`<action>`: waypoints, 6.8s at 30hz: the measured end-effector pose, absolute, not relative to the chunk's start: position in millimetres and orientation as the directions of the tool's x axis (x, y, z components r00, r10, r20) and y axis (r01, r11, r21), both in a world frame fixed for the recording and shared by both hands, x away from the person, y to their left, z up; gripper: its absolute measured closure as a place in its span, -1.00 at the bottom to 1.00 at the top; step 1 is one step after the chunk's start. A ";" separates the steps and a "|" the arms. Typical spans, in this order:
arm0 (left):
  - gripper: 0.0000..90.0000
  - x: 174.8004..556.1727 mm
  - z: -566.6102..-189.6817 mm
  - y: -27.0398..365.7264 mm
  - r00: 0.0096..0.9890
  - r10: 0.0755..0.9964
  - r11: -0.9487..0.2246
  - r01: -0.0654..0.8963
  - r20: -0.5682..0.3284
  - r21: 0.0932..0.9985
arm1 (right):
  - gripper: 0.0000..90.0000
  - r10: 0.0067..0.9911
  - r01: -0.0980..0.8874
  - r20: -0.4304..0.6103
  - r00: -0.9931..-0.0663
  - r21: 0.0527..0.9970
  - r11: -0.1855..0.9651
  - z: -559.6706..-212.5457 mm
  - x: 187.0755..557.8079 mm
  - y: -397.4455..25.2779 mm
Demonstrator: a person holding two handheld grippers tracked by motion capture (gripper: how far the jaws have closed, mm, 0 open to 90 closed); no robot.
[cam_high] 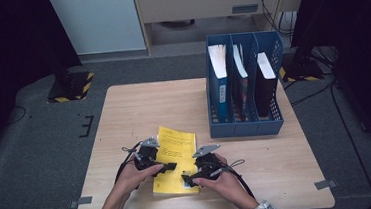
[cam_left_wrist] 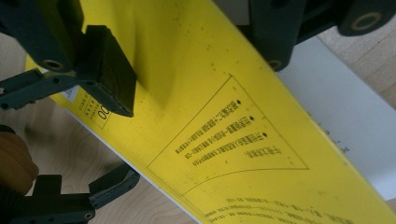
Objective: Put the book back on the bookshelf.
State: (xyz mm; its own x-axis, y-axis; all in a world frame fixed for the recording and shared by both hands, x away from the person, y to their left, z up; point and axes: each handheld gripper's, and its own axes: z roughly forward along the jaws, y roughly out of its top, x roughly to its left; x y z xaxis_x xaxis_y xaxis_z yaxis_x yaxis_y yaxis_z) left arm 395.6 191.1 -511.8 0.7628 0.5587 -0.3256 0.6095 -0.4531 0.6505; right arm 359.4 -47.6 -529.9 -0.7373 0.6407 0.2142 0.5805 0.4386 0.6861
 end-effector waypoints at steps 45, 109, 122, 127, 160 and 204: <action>0.80 402.5 -487.1 204.3 0.770 0.445 -0.405 0.628 -0.457 0.664 | -0.85 0.518 0.613 0.380 -0.766 0.673 0.413 -530.7 397.1 -56.3; 0.58 421.5 -456.9 232.1 0.806 0.449 -0.423 0.573 -0.387 0.702 | 0.49 0.434 0.461 0.241 -0.868 0.717 0.524 -439.5 434.5 -38.3; 0.81 426.7 -442.4 228.0 0.801 0.509 -0.406 0.545 -0.313 0.733 | 0.59 0.447 0.357 0.075 -0.891 0.723 0.591 -410.7 435.4 -32.9; 0.77 431.5 -437.2 227.0 0.794 0.545 -0.384 0.524 -0.271 0.760 | 0.63 0.483 0.347 0.035 -0.875 0.741 0.575 -406.7 437.9 -31.6; 0.12 412.0 -445.7 229.5 0.731 0.668 -0.374 0.490 -0.137 0.788 | 0.62 0.476 0.302 -0.007 -0.879 0.765 0.569 -391.7 426.5 -33.9; -0.80 364.4 -504.7 274.2 0.563 0.826 -0.407 0.605 -0.006 0.684 | 0.58 0.502 0.322 0.012 -0.865 0.781 0.536 -381.9 427.2 -26.6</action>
State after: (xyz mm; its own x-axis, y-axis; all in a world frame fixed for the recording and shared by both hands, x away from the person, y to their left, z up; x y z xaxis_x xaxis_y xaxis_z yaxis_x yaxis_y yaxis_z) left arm 364.4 274.2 -504.7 0.5631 0.8264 -0.0060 0.6048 -0.4072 0.6844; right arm 427.2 -26.6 -381.9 -0.8649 0.5018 0.0119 0.3216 0.5359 0.7806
